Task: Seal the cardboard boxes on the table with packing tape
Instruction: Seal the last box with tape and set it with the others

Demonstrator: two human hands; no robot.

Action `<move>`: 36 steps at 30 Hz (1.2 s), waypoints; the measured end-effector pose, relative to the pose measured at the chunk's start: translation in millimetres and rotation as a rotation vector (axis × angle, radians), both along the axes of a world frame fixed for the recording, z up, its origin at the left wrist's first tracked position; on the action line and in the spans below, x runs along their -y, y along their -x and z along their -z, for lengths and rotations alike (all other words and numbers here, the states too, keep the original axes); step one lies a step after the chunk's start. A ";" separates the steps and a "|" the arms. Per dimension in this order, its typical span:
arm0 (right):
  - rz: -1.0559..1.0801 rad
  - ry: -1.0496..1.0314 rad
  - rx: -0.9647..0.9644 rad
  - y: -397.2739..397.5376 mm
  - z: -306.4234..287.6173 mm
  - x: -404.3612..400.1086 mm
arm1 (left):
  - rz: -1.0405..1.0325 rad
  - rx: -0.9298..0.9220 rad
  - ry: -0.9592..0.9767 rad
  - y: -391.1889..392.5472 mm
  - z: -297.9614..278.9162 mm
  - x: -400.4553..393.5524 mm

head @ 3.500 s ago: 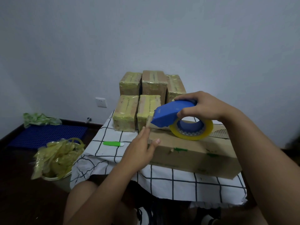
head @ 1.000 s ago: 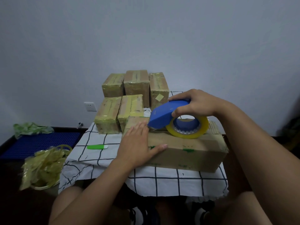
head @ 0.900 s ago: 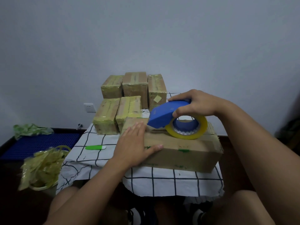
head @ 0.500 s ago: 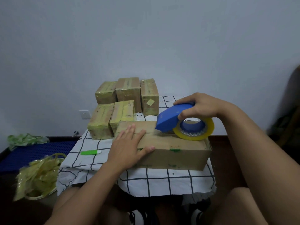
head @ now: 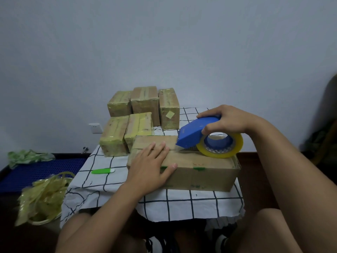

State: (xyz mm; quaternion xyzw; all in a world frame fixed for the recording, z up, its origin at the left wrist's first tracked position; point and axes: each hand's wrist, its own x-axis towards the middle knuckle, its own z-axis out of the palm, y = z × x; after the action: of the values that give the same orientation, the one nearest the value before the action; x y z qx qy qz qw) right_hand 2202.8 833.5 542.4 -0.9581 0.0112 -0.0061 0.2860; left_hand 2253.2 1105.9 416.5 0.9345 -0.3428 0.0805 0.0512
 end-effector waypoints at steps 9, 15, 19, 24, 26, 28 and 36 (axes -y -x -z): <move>0.002 -0.024 0.012 -0.2 1.2 1.2 | -0.167 -0.017 -0.020 10.5 4.2 7.8; 0.006 -0.041 0.013 -1.8 2.7 0.5 | -0.215 -0.071 0.004 7.5 -2.5 5.0; 0.010 -0.054 0.014 -1.7 3.7 1.0 | -0.214 -0.051 0.050 12.8 -4.5 2.0; 0.011 -0.066 0.021 -0.6 3.8 0.8 | -0.175 0.020 0.046 15.2 -4.6 1.9; 0.011 -0.068 0.020 -0.5 3.9 -0.1 | -0.162 0.007 0.049 15.0 -6.2 3.8; 0.014 -0.063 0.028 -1.4 5.2 0.4 | -0.105 0.003 0.048 13.7 -9.0 9.4; 0.023 -0.038 0.026 -3.1 5.7 -1.8 | -0.033 0.005 0.027 12.7 -8.5 32.0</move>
State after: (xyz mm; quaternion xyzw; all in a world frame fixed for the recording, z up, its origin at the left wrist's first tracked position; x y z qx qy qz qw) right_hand 2205.9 835.4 536.7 -0.9522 0.0185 -0.0215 0.3042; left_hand 2240.5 1073.9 425.0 0.9392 -0.3262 0.0883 0.0615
